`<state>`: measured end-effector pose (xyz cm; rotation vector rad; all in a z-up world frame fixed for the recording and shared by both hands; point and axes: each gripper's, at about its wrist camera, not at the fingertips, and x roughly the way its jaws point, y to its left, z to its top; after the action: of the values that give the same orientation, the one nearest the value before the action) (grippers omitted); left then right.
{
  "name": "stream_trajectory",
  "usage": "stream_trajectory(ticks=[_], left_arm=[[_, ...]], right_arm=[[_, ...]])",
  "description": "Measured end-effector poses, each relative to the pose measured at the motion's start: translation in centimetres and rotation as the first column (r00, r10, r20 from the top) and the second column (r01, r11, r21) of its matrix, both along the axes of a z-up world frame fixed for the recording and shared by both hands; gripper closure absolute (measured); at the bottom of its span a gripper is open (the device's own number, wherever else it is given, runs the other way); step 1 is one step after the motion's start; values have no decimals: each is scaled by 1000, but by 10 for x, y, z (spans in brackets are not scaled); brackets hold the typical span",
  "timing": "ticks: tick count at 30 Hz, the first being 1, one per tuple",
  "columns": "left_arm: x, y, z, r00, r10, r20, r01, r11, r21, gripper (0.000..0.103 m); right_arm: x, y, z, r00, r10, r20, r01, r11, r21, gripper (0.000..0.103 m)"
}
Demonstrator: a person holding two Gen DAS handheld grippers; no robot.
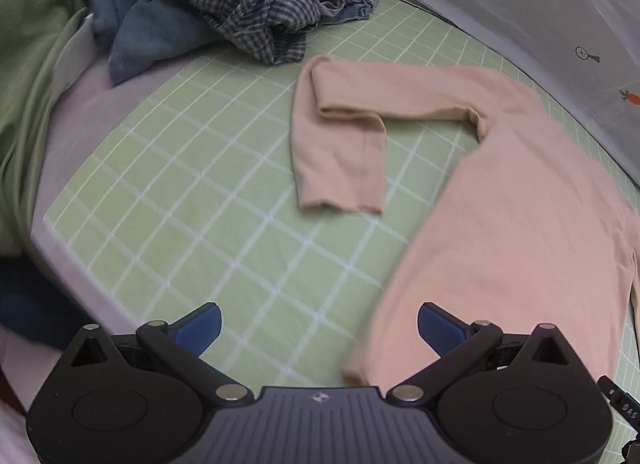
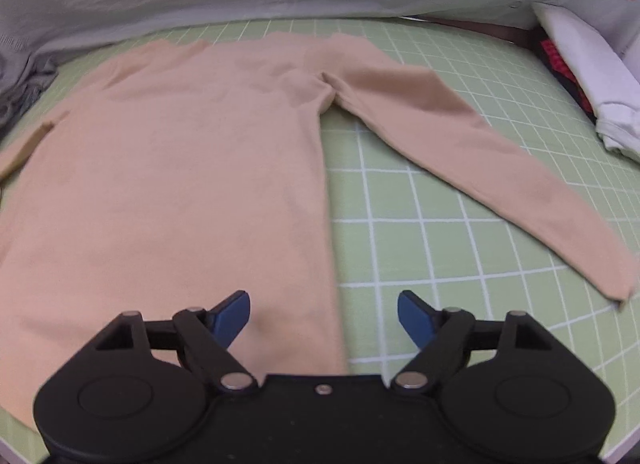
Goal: Fold clothes
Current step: 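Move the left gripper to the sleeve lying near the clothes pile, then grasp the sleeve cuff with the left gripper and pull it straight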
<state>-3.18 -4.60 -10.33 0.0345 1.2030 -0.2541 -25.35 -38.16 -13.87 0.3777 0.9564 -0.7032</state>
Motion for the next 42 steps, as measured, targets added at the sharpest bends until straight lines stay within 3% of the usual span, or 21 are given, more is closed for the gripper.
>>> stream_trajectory(ticks=[1,5,14,17,19,20,21,24,27,31,34,38,40,42], left_arm=[[10,0,-3,1000,-13,-7,13,1000,-6,2],[49,-5,-24,995,-76,-61,74,996,-43,21],[103,-24,-54,964,-244,-107,237,969,-74,25],[112,-28,-54,949,-303,-87,298,952,-69,33],[116,-26,-53,948,-312,-69,309,950,-51,56],[119,-22,-53,950,-307,-62,305,951,-40,83],[123,-16,-54,952,-299,-67,296,954,-47,97],[135,8,-56,957,-277,-86,270,959,-85,98],[144,32,-51,961,-272,-42,272,962,-19,98],[166,84,-43,982,-187,26,184,978,97,98],[187,122,-42,996,-77,38,73,993,92,96],[198,138,-37,998,4,62,-11,995,100,77],[194,133,-34,996,-11,84,0,992,127,59],[185,125,-32,997,-27,72,20,995,93,43]], right_arm=[[5,7,3,1000,-7,7,7,1000,-4,13],[27,37,11,1000,16,-7,-16,999,-34,12],[65,89,6,996,-64,-63,63,998,-23,12],[74,100,4,994,-73,-80,71,997,-20,12],[80,106,2,993,-71,-92,70,997,-18,12],[83,109,1,993,-71,-98,69,997,-18,12],[86,111,0,992,-70,-104,69,998,-17,12],[96,120,-3,990,-68,-123,67,998,-14,12],[105,128,-6,988,-66,-139,65,998,-10,12],[109,126,-8,988,-70,-135,71,997,1,12],[109,124,-9,988,-83,-130,85,996,14,11],[108,121,-11,988,-93,-123,98,995,33,9],[107,119,-10,988,-94,-120,99,995,33,8],[104,119,-9,989,-95,-117,99,995,25,8]])
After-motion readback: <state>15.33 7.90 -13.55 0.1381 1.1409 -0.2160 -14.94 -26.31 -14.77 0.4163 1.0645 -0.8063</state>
